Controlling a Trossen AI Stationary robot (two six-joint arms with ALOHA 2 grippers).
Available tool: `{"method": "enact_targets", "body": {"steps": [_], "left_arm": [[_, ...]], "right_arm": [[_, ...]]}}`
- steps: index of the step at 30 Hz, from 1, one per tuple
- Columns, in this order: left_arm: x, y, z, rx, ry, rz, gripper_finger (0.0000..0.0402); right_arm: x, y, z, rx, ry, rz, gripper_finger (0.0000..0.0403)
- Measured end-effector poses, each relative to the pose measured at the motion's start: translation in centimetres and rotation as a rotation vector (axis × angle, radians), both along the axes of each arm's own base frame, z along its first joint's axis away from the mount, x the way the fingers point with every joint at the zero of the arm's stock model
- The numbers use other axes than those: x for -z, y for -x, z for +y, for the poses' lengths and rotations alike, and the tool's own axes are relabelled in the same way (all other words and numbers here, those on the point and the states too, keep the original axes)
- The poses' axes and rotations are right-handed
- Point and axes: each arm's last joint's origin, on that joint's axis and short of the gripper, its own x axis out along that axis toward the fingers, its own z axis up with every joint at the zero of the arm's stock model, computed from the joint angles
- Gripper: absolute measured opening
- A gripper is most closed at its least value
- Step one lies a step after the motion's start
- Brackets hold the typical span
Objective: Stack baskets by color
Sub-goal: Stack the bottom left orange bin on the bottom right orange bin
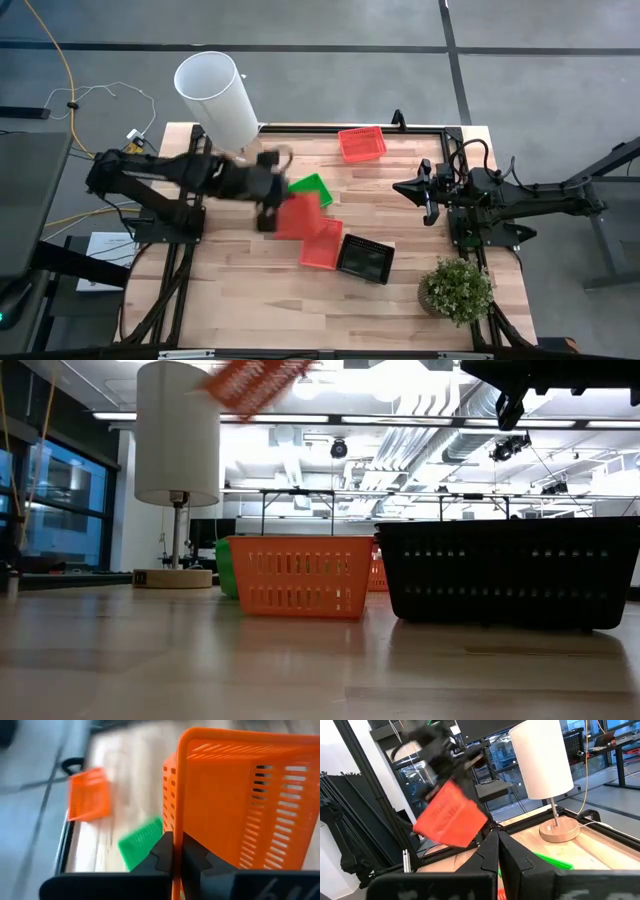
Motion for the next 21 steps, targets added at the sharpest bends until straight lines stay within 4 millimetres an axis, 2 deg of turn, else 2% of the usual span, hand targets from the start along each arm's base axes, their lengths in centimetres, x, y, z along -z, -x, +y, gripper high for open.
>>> {"method": "enact_targets", "body": {"steps": [2, 5, 8, 12, 16, 19, 21], "left_arm": [[0.0, -1.1, 2.1, -0.146, 0.083, -0.093, 0.0001], [1.2, -1.9, 4.9, -0.337, 0.186, -0.102, 0.0], [2.0, -2.3, 6.0, -0.406, 0.35, -0.101, 0.0], [1.5, -2.3, 3.9, -0.342, 0.425, -0.125, 0.0], [0.9, -2.2, 1.7, -0.466, 0.429, -0.248, 0.0], [2.3, -2.9, -0.1, -0.558, 0.452, -0.347, 0.0], [4.2, -3.8, -1.7, -0.609, 0.51, -0.412, 0.0]], "right_arm": [[0.0, 0.0, 0.0, 0.0, -0.001, 0.0, 0.0], [0.0, 0.0, 0.0, -0.002, -0.018, 0.002, 0.0], [0.1, 0.0, 0.0, -0.008, -0.025, 0.012, 0.0], [0.3, 0.0, 0.1, -0.031, -0.025, 0.033, 0.0], [0.5, 0.0, 0.1, -0.031, -0.025, 0.049, 0.0], [0.6, -0.1, 0.1, -0.031, -0.024, 0.057, 0.0], [0.6, -0.1, 0.1, -0.031, -0.023, 0.057, 0.0]]}}
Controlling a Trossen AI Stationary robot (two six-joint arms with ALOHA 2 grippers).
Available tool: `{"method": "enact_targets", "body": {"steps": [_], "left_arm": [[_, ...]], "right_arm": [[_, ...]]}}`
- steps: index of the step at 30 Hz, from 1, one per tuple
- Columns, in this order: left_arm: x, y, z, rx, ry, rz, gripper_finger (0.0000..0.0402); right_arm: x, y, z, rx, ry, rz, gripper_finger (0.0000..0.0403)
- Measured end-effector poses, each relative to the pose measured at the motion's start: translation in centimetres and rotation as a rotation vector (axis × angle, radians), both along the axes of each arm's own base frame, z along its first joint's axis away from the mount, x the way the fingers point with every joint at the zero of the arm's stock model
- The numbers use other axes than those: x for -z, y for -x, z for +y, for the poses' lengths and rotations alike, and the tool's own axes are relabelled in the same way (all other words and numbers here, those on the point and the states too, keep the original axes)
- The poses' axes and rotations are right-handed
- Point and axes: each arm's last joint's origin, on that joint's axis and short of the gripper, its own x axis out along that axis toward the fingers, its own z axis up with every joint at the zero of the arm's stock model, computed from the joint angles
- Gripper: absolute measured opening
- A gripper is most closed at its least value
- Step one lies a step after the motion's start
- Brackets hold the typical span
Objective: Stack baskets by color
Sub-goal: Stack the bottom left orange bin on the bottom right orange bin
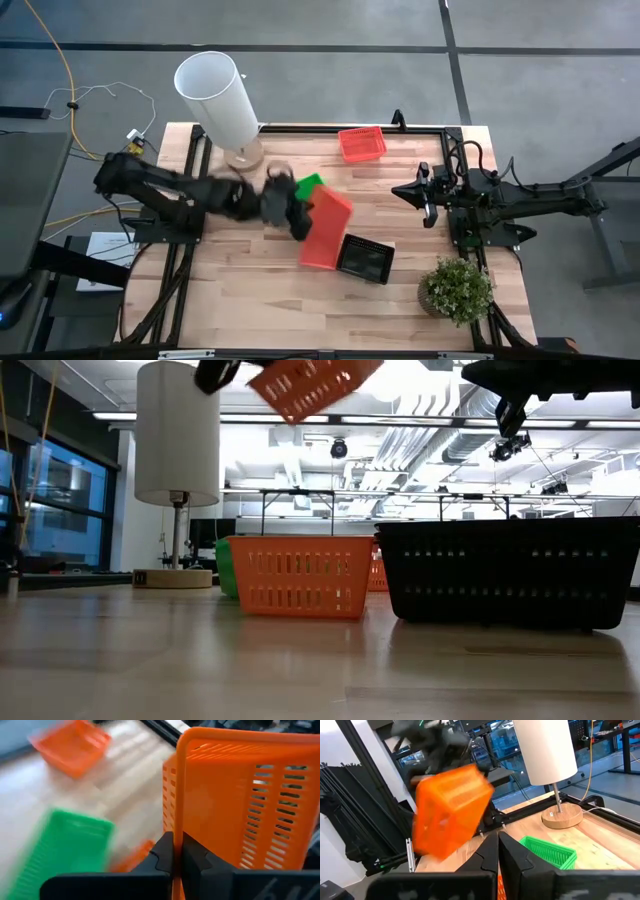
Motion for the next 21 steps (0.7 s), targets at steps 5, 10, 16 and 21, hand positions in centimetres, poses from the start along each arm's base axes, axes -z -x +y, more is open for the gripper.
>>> {"method": "enact_targets", "body": {"steps": [5, 10, 16, 21], "left_arm": [[5.6, -0.6, -3.0, -0.224, 0.14, -0.041, 0.0], [10.0, -1.7, -4.5, -0.343, 0.208, -0.006, 0.0], [13.2, -3.6, -4.8, -0.314, 0.338, 0.058, 0.0], [13.8, -3.2, -5.0, -0.318, 0.343, 0.119, 0.0]], "right_arm": [[0.0, 0.0, 0.0, -0.001, -0.018, -0.001, 0.0], [0.1, 0.0, 0.0, -0.002, -0.018, 0.006, 0.0], [0.3, 0.0, 0.0, -0.001, -0.02, 0.027, 0.0], [0.4, 0.0, 0.0, -0.002, -0.021, 0.035, 0.0]]}}
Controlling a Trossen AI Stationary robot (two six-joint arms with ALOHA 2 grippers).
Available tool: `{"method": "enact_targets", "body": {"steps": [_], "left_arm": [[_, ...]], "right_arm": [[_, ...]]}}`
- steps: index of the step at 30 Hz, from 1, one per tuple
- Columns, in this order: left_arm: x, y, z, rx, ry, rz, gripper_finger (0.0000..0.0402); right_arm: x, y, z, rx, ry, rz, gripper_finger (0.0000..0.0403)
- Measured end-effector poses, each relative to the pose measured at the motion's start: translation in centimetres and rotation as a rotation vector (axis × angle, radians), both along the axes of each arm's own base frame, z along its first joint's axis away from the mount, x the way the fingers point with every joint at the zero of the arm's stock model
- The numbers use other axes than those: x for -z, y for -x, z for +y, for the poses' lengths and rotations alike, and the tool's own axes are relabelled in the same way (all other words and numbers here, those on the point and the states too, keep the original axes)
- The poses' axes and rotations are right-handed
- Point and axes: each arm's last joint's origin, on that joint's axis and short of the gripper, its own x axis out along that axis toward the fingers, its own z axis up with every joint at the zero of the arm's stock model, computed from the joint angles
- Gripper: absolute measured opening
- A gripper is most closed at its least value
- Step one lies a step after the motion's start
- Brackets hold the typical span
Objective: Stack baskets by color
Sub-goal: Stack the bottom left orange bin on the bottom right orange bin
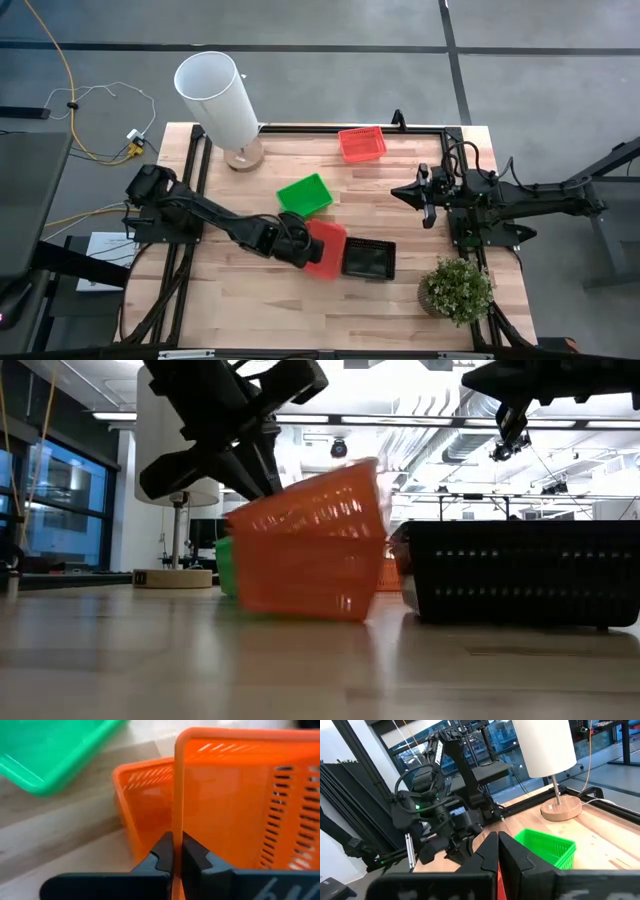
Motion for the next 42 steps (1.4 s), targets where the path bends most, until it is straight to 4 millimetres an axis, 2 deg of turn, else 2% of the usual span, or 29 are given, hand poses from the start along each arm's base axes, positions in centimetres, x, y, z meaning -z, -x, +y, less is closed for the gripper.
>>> {"method": "enact_targets", "body": {"steps": [8, 16, 33, 37, 42], "left_arm": [[-0.8, 1.2, -0.1, 0.018, -0.007, 0.061, 0.0], [-0.7, 1.3, -0.7, 0.138, 0.067, 0.106, 0.0], [-0.6, 1.2, -0.3, 0.278, 0.05, 0.165, 0.0003], [-0.6, 1.2, -0.3, 0.311, 0.032, 0.173, 0.0026], [-0.6, 1.2, -0.3, 0.359, 0.029, 0.187, 0.0083]], "right_arm": [[0.1, -0.1, 0.0, -0.009, -0.003, 0.014, 0.0], [0.4, -0.3, 0.0, -0.008, 0.004, 0.039, 0.0], [0.5, -0.3, 0.0, -0.008, 0.004, 0.045, 0.0], [0.5, -0.3, 0.0, -0.008, 0.004, 0.045, 0.0], [0.5, -0.3, 0.0, -0.008, 0.004, 0.045, 0.0]]}}
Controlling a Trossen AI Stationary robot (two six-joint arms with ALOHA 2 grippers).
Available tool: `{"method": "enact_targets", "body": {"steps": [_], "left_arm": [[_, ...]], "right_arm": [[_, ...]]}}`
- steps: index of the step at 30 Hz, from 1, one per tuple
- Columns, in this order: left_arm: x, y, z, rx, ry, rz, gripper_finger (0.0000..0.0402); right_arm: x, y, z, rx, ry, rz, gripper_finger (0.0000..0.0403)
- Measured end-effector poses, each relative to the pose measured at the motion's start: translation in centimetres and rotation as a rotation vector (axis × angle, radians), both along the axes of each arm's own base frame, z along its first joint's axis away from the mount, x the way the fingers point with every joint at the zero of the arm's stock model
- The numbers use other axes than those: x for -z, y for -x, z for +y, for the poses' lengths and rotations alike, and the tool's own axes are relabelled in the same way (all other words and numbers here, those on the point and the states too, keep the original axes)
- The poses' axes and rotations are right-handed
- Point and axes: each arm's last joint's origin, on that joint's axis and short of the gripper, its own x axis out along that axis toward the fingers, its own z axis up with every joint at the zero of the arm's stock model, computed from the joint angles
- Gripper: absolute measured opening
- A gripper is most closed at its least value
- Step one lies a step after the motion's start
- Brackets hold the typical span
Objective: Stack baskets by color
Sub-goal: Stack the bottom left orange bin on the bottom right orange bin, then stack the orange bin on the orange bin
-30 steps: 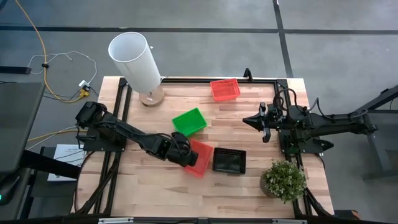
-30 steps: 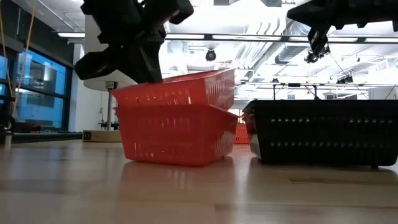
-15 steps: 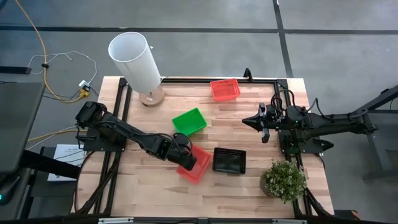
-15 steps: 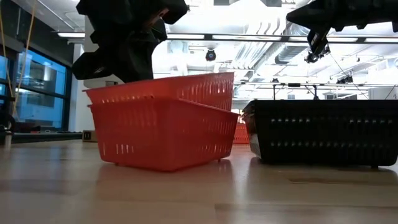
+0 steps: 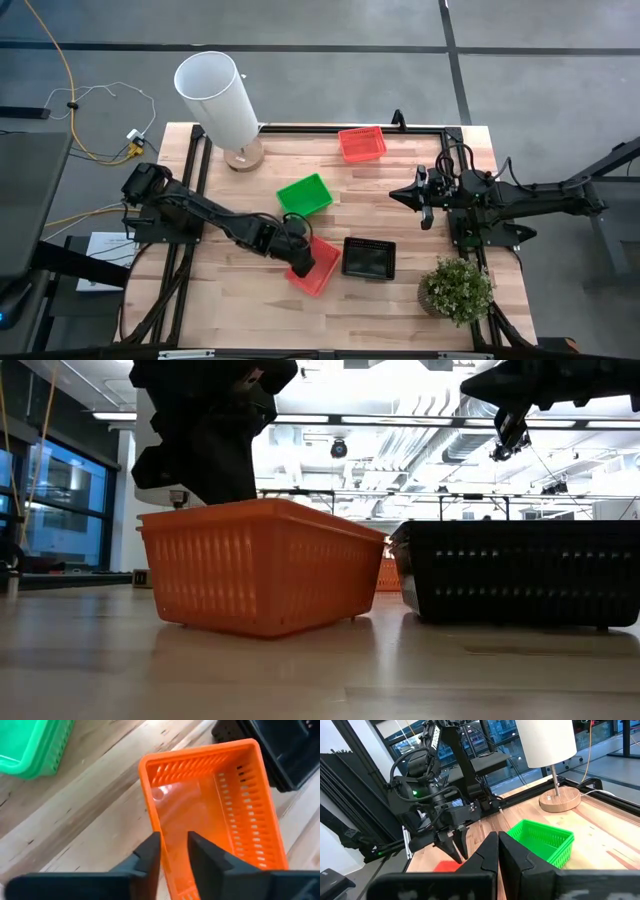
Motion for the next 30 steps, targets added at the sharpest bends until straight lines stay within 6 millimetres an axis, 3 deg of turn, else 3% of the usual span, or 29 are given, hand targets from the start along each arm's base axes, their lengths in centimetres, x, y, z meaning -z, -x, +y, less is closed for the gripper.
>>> {"method": "enact_targets", "body": {"steps": [4, 7, 11, 15, 19, 23, 30], "left_arm": [[-0.4, 0.0, 0.5, 0.043, 0.01, 0.003, 0.0133], [-2.1, 0.3, 1.5, 0.068, -0.008, -0.047, 0.0163], [-6.8, 1.5, 2.8, 0.099, -0.131, -0.198, 0.0188], [-12.3, 4.4, 3.5, 0.167, -0.374, -0.386, 0.0195], [-15.9, 7.9, 4.2, 0.159, -0.552, -0.468, 0.0193], [-16.1, 11.0, 5.6, 0.176, -0.618, -0.524, 0.0194], [-11.7, 14.8, 8.0, 0.126, -0.591, -0.765, 0.0195]], "right_arm": [[0.0, 0.0, 0.0, 0.0, 0.0, 0.0, 0.0], [0.0, 0.0, 0.0, 0.0, -0.001, 0.0, 0.0], [-0.2, 0.0, 0.0, 0.001, -0.035, -0.02, 0.0], [-1.1, 0.0, 0.0, -0.001, -0.03, -0.12, 0.0], [-1.9, -0.1, -0.1, 0.03, 0.011, -0.202, 0.0], [-2.2, -0.2, -0.2, 0.08, 0.012, -0.237, 0.0], [-2.6, -0.4, -0.3, 0.092, 0.006, -0.286, 0.0]]}}
